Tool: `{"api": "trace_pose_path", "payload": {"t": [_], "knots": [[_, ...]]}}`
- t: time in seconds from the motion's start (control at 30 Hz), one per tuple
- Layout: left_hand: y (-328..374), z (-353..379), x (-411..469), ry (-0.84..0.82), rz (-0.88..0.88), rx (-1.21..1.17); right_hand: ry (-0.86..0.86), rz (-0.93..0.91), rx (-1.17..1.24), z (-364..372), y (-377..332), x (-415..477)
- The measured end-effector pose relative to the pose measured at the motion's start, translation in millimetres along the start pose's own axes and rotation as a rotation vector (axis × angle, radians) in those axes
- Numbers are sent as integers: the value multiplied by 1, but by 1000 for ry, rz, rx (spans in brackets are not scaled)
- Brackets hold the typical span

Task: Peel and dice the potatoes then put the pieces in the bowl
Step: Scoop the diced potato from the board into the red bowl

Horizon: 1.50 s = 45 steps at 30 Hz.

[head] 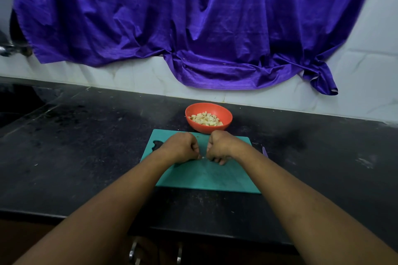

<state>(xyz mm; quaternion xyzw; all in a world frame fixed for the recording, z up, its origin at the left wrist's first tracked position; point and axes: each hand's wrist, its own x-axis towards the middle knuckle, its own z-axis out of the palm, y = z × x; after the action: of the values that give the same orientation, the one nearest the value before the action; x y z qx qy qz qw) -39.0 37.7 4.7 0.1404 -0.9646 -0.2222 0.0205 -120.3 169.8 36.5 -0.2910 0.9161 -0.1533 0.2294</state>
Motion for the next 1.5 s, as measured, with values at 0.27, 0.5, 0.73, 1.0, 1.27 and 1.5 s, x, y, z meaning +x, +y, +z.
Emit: {"api": "trace_pose_path", "payload": {"t": [0.27,0.5,0.73,1.0,1.27,1.5], "knots": [[-3,-2,-5,-14,20,-39,43,-62,-151,4,-2,-10],[-2,-3,-3,-33,15,-45,32,-52,-250,3,-6,-9],[2,-3,-2,-66,50,-37,-5,17,-108,-2,-3,-7],[12,-3,3,-98,43,83,56,-7,-174,4,-3,-5],[16,-2,2,-194,67,225,68,-69,-198,5,7,-10],[7,-10,10,-119,105,-45,-63,-17,527,-18,31,2]]}}
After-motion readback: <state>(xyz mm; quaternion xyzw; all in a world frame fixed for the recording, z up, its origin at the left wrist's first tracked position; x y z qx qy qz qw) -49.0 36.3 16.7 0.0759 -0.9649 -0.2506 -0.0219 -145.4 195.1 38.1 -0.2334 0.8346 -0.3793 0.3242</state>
